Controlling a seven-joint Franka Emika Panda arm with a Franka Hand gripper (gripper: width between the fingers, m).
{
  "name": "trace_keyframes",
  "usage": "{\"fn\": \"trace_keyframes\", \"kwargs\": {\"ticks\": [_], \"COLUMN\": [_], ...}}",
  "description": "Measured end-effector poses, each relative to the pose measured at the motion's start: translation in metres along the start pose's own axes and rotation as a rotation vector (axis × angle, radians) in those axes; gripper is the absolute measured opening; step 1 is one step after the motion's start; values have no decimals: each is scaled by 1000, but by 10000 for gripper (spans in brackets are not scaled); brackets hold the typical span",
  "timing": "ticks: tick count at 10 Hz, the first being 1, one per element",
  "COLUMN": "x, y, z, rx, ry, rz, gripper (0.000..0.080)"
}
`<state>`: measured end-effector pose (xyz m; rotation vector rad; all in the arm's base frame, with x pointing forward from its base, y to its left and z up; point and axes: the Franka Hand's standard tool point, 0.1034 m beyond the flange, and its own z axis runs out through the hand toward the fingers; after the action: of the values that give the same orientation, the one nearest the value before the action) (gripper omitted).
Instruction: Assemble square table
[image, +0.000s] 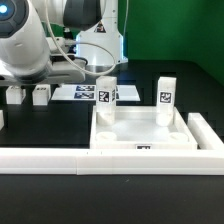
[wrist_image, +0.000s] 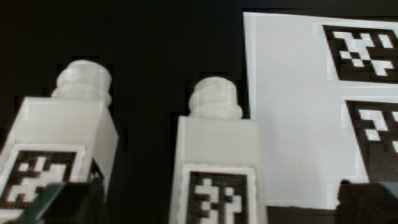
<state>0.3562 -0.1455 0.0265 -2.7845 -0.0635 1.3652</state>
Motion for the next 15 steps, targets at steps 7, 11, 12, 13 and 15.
{"fn": "trace_keyframes", "kwargs": {"ticks": [7,11,12,13,15], "x": [10,0,3,3,4], "y": [-10,-42,-40,-41,-42], "z": [-10,36,30,32,32], "rx": [-5,-6,-8,-9,-11], "ry": [-9,-39,-27,-31,-33], "rz": [-2,-8,-27,-31,-40], "gripper": [649,649,649,649,549]}}
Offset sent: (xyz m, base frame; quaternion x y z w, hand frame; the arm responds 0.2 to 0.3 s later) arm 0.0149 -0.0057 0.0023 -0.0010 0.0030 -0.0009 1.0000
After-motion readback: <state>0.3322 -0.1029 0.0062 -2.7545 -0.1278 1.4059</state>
